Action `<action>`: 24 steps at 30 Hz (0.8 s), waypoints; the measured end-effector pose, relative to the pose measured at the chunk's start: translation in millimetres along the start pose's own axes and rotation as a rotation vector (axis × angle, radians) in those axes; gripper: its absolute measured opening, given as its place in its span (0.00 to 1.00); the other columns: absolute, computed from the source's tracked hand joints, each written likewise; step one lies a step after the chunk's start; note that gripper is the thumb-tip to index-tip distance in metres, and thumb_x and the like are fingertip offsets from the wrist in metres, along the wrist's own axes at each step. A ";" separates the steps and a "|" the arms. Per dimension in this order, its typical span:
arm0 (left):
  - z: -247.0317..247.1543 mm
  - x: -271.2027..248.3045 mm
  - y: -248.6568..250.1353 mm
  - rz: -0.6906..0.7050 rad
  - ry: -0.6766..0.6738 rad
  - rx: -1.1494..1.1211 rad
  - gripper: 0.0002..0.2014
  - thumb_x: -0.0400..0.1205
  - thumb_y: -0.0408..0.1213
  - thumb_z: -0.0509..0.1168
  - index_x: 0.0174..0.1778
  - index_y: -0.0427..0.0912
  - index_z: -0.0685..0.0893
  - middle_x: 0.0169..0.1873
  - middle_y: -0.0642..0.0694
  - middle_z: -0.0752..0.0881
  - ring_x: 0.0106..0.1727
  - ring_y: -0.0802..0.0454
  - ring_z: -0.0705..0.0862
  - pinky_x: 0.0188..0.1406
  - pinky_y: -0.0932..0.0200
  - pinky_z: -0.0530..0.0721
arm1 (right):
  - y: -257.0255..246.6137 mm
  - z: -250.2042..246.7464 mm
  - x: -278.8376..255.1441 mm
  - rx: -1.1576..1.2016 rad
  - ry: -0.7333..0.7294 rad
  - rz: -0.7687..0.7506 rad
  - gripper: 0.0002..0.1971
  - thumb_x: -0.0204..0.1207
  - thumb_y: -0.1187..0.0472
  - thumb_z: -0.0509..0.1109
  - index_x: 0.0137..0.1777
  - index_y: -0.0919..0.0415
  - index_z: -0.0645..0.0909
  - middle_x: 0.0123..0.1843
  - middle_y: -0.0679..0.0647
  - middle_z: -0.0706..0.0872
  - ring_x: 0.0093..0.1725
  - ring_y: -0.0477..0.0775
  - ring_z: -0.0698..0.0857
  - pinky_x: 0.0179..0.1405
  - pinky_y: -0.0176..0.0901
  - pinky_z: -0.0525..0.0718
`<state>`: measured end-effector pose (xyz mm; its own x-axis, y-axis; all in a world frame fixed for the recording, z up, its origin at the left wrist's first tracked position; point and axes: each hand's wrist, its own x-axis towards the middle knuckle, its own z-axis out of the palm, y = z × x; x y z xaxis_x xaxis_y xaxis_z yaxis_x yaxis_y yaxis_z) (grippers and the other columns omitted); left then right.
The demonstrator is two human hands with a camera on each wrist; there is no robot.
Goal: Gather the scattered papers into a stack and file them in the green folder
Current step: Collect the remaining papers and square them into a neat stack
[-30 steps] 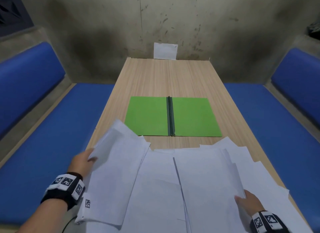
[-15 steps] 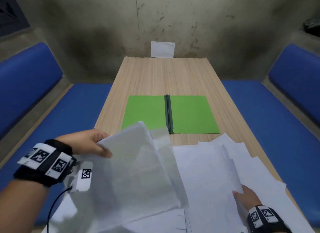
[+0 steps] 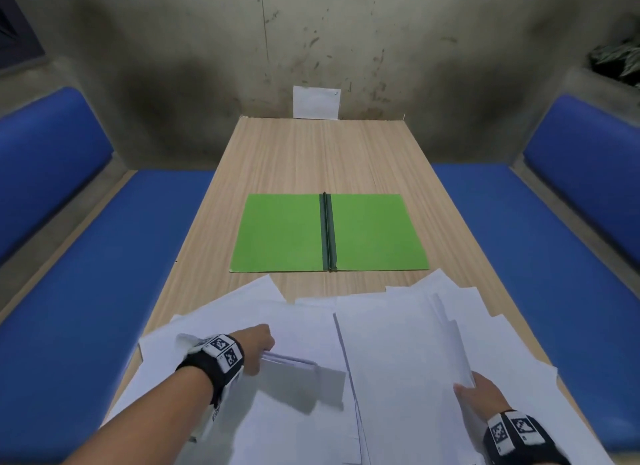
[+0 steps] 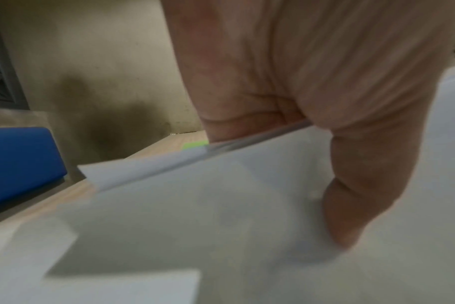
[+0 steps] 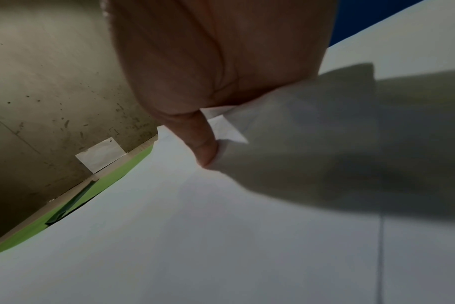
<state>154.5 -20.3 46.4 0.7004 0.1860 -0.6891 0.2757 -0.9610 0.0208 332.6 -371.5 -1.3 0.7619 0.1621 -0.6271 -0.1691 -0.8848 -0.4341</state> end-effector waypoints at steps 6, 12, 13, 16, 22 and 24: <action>-2.6 -3.6 -3.8 -0.022 -0.047 -0.077 0.16 0.75 0.28 0.66 0.53 0.42 0.68 0.57 0.39 0.77 0.56 0.44 0.77 0.47 0.54 0.77 | 3.0 -1.5 -3.9 0.074 -0.038 -0.023 0.23 0.75 0.64 0.68 0.69 0.69 0.73 0.64 0.65 0.81 0.60 0.63 0.79 0.61 0.50 0.74; -41.7 -52.5 -10.2 0.009 0.075 -0.224 0.15 0.77 0.33 0.64 0.60 0.44 0.82 0.57 0.48 0.86 0.57 0.51 0.82 0.47 0.66 0.75 | 1.8 -7.2 -15.3 0.185 0.075 -0.097 0.18 0.78 0.67 0.62 0.67 0.66 0.73 0.63 0.66 0.81 0.59 0.63 0.78 0.63 0.53 0.73; -49.7 -64.0 -13.9 0.010 0.109 -0.293 0.12 0.77 0.34 0.64 0.55 0.46 0.84 0.51 0.51 0.86 0.50 0.55 0.83 0.40 0.70 0.75 | -0.6 -9.6 -18.3 0.208 0.094 -0.118 0.15 0.78 0.67 0.60 0.65 0.63 0.74 0.62 0.65 0.81 0.58 0.62 0.78 0.64 0.55 0.74; -71.4 -97.7 -30.5 0.034 0.225 -0.631 0.04 0.77 0.37 0.68 0.41 0.53 0.85 0.40 0.56 0.90 0.38 0.66 0.86 0.38 0.76 0.79 | -11.6 -20.4 -27.2 0.320 0.160 -0.188 0.15 0.79 0.66 0.59 0.65 0.61 0.74 0.61 0.62 0.81 0.59 0.61 0.78 0.64 0.55 0.75; -71.7 -114.6 -31.8 0.307 0.444 -1.579 0.35 0.47 0.52 0.85 0.51 0.46 0.87 0.48 0.44 0.92 0.49 0.46 0.91 0.46 0.54 0.90 | -46.3 -23.2 -40.2 0.715 0.166 -0.332 0.21 0.79 0.63 0.64 0.72 0.59 0.70 0.69 0.59 0.79 0.69 0.64 0.76 0.73 0.59 0.71; -60.9 -99.1 -19.4 0.325 0.468 -1.712 0.44 0.41 0.52 0.86 0.55 0.43 0.84 0.49 0.41 0.92 0.48 0.44 0.91 0.43 0.53 0.90 | -62.7 -12.3 -49.5 0.850 0.075 -0.406 0.24 0.72 0.55 0.72 0.68 0.54 0.73 0.69 0.59 0.80 0.68 0.61 0.78 0.74 0.60 0.70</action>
<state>119.8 -7.6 158.4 0.8839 0.3806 -0.2720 0.1940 0.2308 0.9535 313.1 -329.5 65.0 0.8960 0.3331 -0.2935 -0.2582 -0.1469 -0.9549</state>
